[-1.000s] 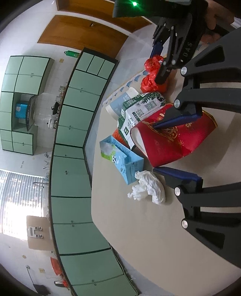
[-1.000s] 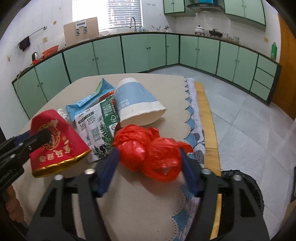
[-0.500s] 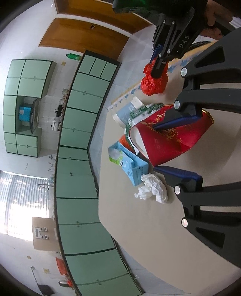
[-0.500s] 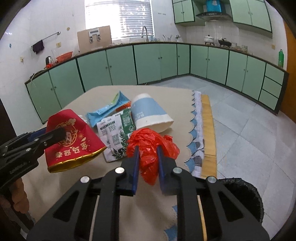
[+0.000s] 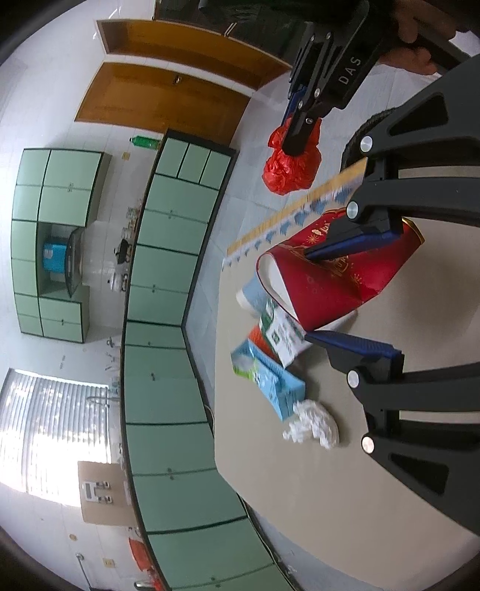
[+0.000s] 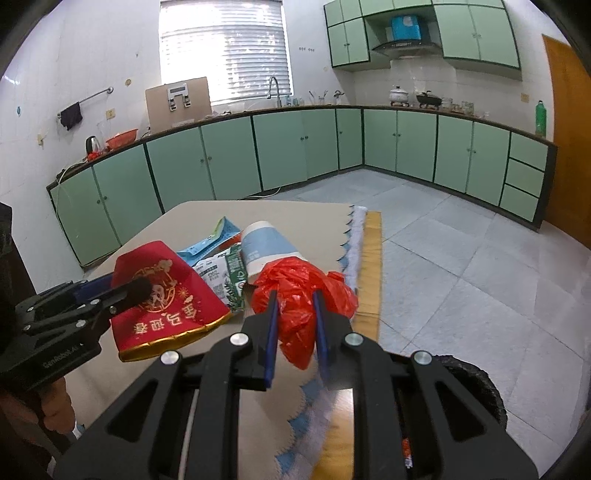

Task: Collect trash
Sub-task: 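Carry red cup and red bag over the black bin and open both tools, then move both tools back to the table toward the white tissue and green carton, then grasp the white-green milk carton with the right tool while the left tool grasps the white tissue, then carry tissue and carton over the black bin and open both tools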

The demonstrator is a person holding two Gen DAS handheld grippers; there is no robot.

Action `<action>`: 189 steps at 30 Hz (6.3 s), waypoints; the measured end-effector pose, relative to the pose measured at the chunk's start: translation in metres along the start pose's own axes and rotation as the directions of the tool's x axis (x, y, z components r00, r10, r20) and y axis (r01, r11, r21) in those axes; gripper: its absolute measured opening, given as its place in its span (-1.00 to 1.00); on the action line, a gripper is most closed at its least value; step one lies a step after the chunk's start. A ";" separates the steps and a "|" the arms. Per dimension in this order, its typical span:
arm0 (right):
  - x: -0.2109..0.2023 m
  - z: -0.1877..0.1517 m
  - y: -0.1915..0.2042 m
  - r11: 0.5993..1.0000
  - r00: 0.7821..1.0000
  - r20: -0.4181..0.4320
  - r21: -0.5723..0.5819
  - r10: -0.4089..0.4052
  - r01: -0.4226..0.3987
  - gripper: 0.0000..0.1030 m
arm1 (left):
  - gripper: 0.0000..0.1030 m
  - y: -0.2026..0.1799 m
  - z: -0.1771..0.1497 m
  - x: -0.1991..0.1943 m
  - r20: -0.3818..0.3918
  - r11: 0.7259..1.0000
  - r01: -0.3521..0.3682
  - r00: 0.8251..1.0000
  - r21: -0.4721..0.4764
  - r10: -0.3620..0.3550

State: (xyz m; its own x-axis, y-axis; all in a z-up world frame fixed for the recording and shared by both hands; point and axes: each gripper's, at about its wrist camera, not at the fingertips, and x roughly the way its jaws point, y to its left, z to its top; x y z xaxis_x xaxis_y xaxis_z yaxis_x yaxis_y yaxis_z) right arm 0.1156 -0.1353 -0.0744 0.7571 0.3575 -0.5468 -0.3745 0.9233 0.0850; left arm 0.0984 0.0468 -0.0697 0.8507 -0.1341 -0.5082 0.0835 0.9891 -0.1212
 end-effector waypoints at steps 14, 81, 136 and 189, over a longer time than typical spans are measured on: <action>-0.042 -0.018 -0.056 0.991 0.993 0.012 0.063 -0.120 0.119 -0.70 | -0.24 -0.077 0.000 0.019 -0.029 0.985 0.157 0.987 0.074 -0.155; -0.017 -0.036 -0.095 0.949 0.962 0.057 0.187 -0.268 0.253 0.90 | 0.70 -0.032 0.025 0.037 -0.008 0.998 -0.059 0.998 0.006 0.059; 0.159 0.011 0.109 0.998 0.969 -0.244 -0.035 0.045 -0.055 0.23 | 0.70 0.153 -0.016 0.062 -0.177 0.951 -0.291 0.946 -0.100 0.271; 0.087 0.036 0.083 0.994 0.989 -0.109 -0.033 0.103 -0.108 0.34 | -0.76 0.096 0.002 0.027 -0.129 0.983 -0.177 0.977 -0.055 0.169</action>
State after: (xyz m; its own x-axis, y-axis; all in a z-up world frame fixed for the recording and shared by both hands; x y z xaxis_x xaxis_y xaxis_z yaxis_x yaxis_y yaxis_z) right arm 0.1694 -0.0228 -0.0846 0.6511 0.4336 -0.6229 -0.4714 0.8743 0.1157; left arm 0.1311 0.1383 -0.0933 0.7787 0.0281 -0.6267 -0.0972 0.9923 -0.0763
